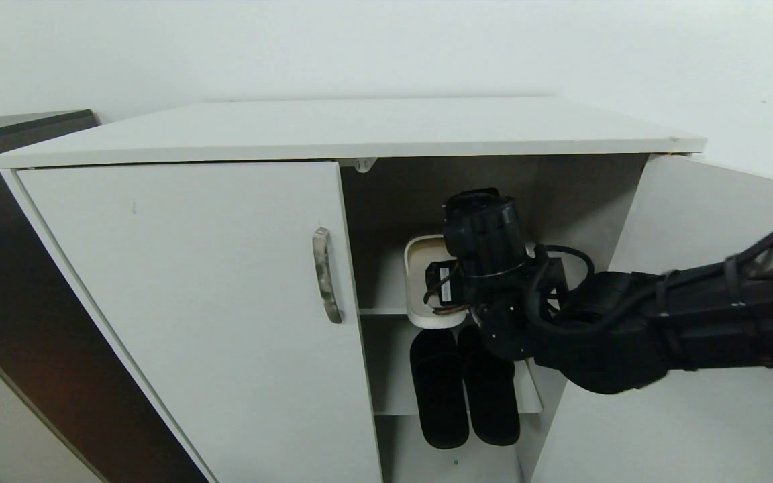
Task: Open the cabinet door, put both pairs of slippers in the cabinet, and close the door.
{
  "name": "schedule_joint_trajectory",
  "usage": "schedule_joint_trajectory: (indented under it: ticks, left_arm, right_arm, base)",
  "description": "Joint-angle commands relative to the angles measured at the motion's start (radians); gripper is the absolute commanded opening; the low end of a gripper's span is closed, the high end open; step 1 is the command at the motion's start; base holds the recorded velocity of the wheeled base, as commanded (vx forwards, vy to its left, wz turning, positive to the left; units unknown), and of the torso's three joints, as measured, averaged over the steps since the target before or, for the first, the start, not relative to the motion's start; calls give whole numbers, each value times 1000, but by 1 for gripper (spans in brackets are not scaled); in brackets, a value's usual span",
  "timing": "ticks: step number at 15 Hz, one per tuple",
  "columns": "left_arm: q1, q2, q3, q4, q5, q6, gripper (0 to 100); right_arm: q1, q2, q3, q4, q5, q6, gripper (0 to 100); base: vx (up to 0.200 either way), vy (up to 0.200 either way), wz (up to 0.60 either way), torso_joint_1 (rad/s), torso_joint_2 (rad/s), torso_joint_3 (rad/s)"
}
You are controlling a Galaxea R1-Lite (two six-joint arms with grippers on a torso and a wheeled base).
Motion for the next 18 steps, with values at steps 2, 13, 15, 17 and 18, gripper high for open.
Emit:
schedule_joint_trajectory:
  ticks: [2,13,15,17,18]
  left_arm:
    - [0,0,0,0,0,0,0]
    - [0,0,0,0,0,0,0]
    - [0,0,0,0,0,0,0]
    - [0,0,0,1,0,0,0]
    - [0,0,0,0,0,0,0]
  right_arm:
    - [85,-198,213,-1,6,55,100]
    - [145,-250,406,-119,15,81,0]
    - [145,-247,407,-119,14,81,0]
    - [145,-245,411,-119,15,81,0]
    - [145,-242,411,-119,15,83,0]
  base:
    - [0,0,0,0,0,0]
    - [0,0,0,0,0,0]
    - [0,0,0,0,0,0]
    - [0,0,0,0,0,0]
    - [0,0,0,0,0,0]
